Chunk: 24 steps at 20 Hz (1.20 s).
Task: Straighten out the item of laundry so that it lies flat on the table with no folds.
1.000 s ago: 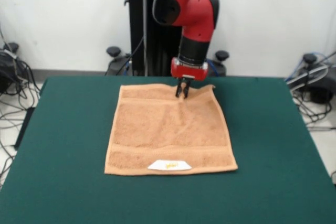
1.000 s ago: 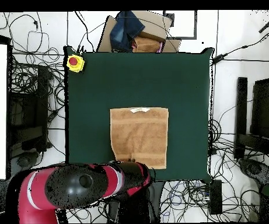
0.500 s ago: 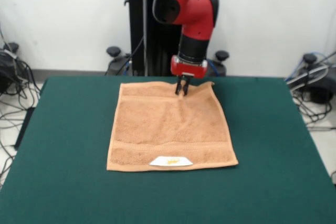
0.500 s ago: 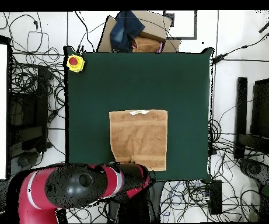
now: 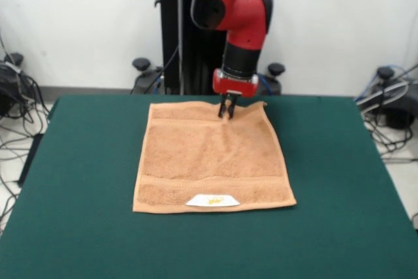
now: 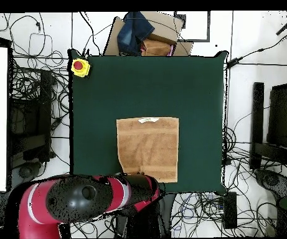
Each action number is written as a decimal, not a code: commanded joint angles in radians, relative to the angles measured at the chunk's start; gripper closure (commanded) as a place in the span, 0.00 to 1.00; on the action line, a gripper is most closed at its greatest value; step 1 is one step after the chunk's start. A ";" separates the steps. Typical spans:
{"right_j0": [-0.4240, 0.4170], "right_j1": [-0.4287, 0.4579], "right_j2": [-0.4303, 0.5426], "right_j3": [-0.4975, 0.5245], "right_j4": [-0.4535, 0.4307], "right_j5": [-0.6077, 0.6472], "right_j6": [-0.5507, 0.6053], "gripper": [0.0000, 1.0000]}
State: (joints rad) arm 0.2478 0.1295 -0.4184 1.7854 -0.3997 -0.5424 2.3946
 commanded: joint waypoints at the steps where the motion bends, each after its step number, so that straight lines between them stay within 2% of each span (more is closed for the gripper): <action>1: 0.030 0.167 0.171 -0.011 0.069 0.046 0.103 1.00; 14: 0.066 0.180 0.139 -0.019 0.135 0.069 0.098 1.00; 15: 0.070 0.181 0.137 -0.018 0.141 0.070 0.097 0.00; 24: 0.075 0.184 0.136 -0.016 0.151 0.065 0.095 0.00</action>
State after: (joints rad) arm 0.3099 0.1573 -0.4595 1.8043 -0.2981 -0.5424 2.3948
